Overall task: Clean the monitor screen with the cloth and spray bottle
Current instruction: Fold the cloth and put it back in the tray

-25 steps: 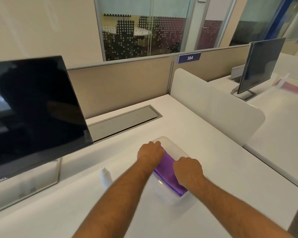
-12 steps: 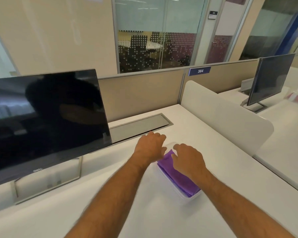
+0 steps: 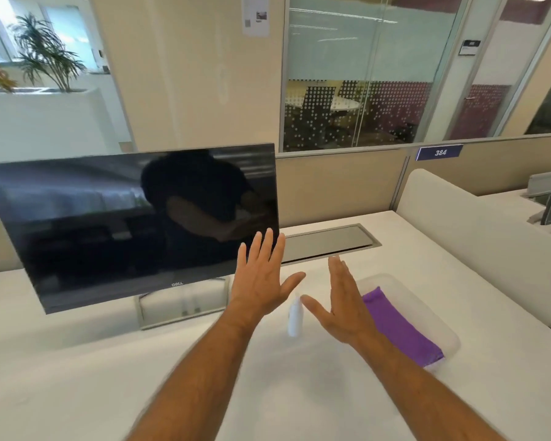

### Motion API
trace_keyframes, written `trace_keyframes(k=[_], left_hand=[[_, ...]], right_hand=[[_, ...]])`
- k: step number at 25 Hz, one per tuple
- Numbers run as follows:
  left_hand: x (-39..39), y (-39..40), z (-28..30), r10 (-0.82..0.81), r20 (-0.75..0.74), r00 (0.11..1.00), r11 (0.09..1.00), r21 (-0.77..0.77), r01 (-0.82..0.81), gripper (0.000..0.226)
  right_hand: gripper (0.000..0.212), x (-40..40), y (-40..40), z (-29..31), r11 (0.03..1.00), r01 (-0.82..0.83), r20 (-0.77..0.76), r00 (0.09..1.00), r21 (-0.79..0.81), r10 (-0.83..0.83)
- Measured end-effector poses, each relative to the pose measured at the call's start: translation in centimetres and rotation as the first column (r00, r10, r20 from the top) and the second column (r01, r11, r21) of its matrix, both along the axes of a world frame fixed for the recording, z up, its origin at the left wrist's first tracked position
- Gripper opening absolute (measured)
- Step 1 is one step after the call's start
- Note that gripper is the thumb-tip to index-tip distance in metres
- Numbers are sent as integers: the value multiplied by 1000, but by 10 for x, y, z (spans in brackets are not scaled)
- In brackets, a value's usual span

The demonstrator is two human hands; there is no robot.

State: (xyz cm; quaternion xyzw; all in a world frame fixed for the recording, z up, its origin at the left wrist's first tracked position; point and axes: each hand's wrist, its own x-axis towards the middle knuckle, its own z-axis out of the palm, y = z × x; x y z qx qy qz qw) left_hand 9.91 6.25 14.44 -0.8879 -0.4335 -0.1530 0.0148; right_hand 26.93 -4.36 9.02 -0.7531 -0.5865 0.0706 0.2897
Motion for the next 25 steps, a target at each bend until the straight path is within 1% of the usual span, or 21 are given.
trace_keyframes(k=[2, 4, 6, 8, 10, 12, 15, 17, 20, 22, 23, 25], left_hand=[[-33, -1, -8, 53, -9, 999, 999, -7, -53, 93], [-68, -2, -17, 107, -9, 994, 994, -26, -107, 93], [-103, -3, -26, 161, -19, 987, 985, -54, -162, 93], [-141, -5, -35, 220, -39, 975, 971, -86, -223, 94], [-178, -6, -45, 288, -59, 956, 949, -117, -293, 93], [-216, -7, -55, 366, -70, 928, 918, -139, -372, 90], [-276, -4, -70, 497, -95, 863, 846, -169, -506, 83], [-314, -3, -77, 573, -126, 810, 790, -181, -586, 77], [-359, -3, -83, 677, -189, 711, 679, -213, -703, 64], [-377, -3, -87, 728, -200, 655, 599, -277, -751, 54], [-382, -2, -88, 740, -196, 643, 574, -313, -756, 49], [-387, -1, -90, 752, -169, 638, 551, -371, -748, 44]], right_hand=[[116, -18, 5, -10, 999, 8, -49, 999, -45, -10], [116, -34, 10, -19, 996, -2, -141, 990, -93, -11], [114, -44, 14, -29, 994, 6, -247, 969, -107, -32], [108, -50, 20, -35, 995, 35, -373, 925, -98, -69], [96, -55, 24, -40, 991, 81, -442, 889, -105, -119], [78, -61, 27, -44, 987, 121, -440, 884, -110, -158], [49, -67, 31, -46, 983, 138, -391, 904, -122, -175], [37, -70, 33, -45, 983, 139, -374, 911, -121, -175], [33, -76, 34, -45, 983, 139, -372, 911, -121, -175], [31, -83, 35, -46, 985, 132, -382, 909, -113, -166], [31, -87, 35, -46, 986, 125, -388, 908, -110, -158], [29, -95, 36, -46, 987, 111, -403, 903, -112, -148]])
